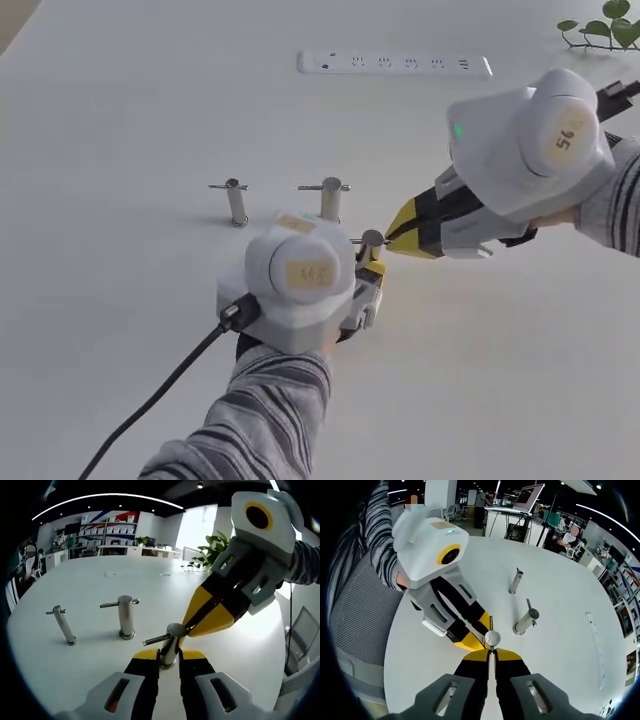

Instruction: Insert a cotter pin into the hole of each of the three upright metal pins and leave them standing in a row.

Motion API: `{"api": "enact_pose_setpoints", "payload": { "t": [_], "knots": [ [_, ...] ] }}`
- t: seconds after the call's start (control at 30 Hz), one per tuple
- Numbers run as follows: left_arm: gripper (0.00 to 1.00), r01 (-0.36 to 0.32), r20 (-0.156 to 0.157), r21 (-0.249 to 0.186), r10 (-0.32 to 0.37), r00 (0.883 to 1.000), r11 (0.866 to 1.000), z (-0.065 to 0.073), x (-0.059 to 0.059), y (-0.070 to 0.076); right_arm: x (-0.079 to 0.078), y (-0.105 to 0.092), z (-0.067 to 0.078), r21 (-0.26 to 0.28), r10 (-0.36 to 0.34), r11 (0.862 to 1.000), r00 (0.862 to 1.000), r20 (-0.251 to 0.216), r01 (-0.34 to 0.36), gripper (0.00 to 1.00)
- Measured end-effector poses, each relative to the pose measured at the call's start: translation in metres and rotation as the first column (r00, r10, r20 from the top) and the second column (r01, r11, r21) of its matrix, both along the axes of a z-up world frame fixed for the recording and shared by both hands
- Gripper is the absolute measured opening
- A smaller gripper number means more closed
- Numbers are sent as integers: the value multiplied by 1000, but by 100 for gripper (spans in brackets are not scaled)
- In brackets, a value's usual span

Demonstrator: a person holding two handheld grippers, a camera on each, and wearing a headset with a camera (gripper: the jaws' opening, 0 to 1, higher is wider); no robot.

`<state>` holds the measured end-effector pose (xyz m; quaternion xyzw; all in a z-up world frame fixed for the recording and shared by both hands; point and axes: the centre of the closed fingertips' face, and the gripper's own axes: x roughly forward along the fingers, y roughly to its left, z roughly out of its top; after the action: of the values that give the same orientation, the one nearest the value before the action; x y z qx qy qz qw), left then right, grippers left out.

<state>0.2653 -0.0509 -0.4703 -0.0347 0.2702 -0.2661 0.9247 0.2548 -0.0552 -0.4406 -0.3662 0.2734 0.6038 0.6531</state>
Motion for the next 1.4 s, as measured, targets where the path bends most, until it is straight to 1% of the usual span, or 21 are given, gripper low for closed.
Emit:
{"api": "enact_pose_setpoints", "payload": {
  "t": [0.07, 0.13, 0.17, 0.2, 0.3, 0.33, 0.4, 0.5, 0.63, 0.67, 0.8, 0.87, 0.97, 1.07, 1.17, 1.23, 1.3, 1.33, 1.4],
  "knots": [
    [11, 5, 3, 7, -5, 1000, 1000, 0, 0, 0, 0, 1, 0, 2, 2, 1000, 1000, 3, -2, 0],
    [14, 11, -13, 4, -11, 1000, 1000, -3, -2, -1, 0, 2, 0, 5, -1, 1000, 1000, 2, 1, 0],
    [16, 12, -13, 15, -12, 1000, 1000, -4, -2, 0, 0, 2, 0, 5, -2, 1000, 1000, 2, 2, 0],
    [18, 15, -10, 27, -15, 1000, 1000, -5, -3, 1, 0, 2, -1, 5, -5, 1000, 1000, 0, 5, 0],
    [23, 25, 6, 44, -25, 1000, 999, -3, -4, 3, 0, 3, 0, 17, -17, 1000, 1000, -9, 17, 3],
    [26, 31, 12, 54, -32, 999, 998, -3, -4, 4, 0, 4, 1, 28, -29, 999, 999, -20, 30, 4],
    [29, 39, 15, 57, -40, 999, 998, -1, -6, 7, 0, 7, 3, 49, -46, 998, 998, -42, 48, 7],
    [33, 39, 21, 48, -40, 999, 998, 2, -6, 11, 0, 11, 3, 68, -70, 995, 995, -69, 74, 11],
    [40, 51, 25, 44, -52, 998, 998, 5, -9, 14, 0, 14, -1, 72, -87, 993, 992, -90, 94, 13],
    [41, 53, 26, 42, -54, 998, 998, 5, -9, 14, 0, 15, -3, 74, -94, 992, 990, -103, 102, 13],
    [46, 66, 35, 43, -67, 997, 997, 9, -12, 17, 2, 17, -6, 87, -117, 988, 985, -127, 128, 12],
    [48, 74, 36, 34, -75, 997, 997, 11, -13, 18, 3, 19, -7, 97, -130, 985, 981, -141, 144, 12],
    [51, 83, 44, 34, -85, 995, 996, 16, -13, 19, 3, 20, -8, 100, -134, 984, 980, -149, 149, 11],
    [54, 84, 47, 21, -85, 995, 996, 19, -13, 20, 0, 22, -9, 108, -131, 983, 977, -166, 150, 9],
    [58, 94, 52, 17, -95, 994, 995, 22, -14, 20, 1, 21, -9, 109, -135, 982, 976, -170, 155, 9],
    [59, 100, 52, 15, -101, 993, 995, 23, -15, 20, 2, 20, -8, 110, -136, 981, 973, -185, 158, 9],
    [61, 107, 53, 20, -108, 993, 994, 23, -16, 21, 3, 20, -8, 110, -139, 981, 971, -193, 162, 8],
    [62, 114, 52, 26, -115, 992, 993, 22, -17, 22, 4, 20, -8, 111, -148, 979, 967, -207, 173, 8],
    [64, 129, 53, 48, -132, 990, 990, 20, -21, 25, 5, 19, -8, 117, -151, 977, 965, -216, 179, 8]
  ]
}}
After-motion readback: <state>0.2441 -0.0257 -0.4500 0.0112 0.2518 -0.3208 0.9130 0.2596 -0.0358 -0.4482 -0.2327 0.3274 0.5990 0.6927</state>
